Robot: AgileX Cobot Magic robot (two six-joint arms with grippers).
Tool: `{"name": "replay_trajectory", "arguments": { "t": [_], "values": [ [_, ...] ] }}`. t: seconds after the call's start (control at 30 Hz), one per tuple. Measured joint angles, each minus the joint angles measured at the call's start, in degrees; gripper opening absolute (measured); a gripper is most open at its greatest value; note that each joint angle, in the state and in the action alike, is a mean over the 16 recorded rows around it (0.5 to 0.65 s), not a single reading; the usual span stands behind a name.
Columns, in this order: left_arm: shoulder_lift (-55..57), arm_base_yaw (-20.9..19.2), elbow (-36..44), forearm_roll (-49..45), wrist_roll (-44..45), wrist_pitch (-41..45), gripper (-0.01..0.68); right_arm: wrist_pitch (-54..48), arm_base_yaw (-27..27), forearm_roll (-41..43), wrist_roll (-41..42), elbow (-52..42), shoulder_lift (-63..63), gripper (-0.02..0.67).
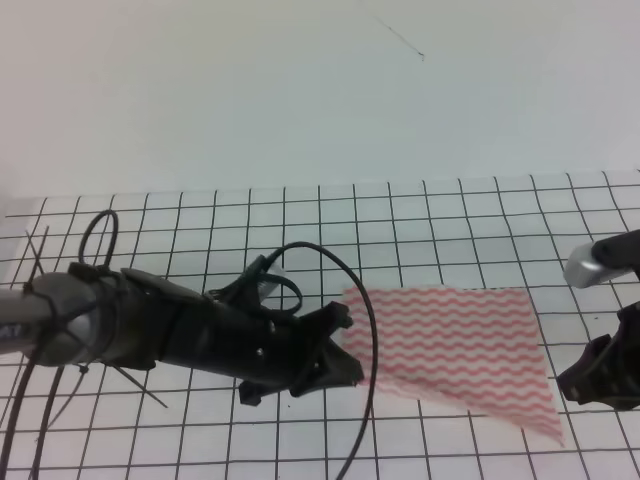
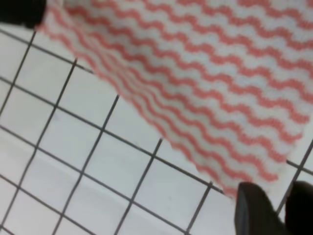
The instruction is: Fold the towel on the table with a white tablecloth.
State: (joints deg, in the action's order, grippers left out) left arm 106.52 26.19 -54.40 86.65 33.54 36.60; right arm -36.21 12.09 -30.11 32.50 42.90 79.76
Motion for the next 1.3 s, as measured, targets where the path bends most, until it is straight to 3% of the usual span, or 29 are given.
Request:
{"name": "replay_trajectory", "arguments": {
  "t": [0.63,1.13,1.3],
  "values": [
    [8.21,-2.89,-13.35,1.97,2.73,6.04,0.000,3.85,0.00,-0.13,9.61,0.00,0.11,0.169],
    [9.09,-4.39,-16.90,-1.40,1.15,5.24,0.000,9.08,0.00,-0.82,14.61,3.69,6.90,0.350],
    [9.10,-5.24,-16.90,-1.48,1.26,4.00,0.000,9.43,0.00,-1.05,15.00,5.84,9.20,0.377]
  ]
}}
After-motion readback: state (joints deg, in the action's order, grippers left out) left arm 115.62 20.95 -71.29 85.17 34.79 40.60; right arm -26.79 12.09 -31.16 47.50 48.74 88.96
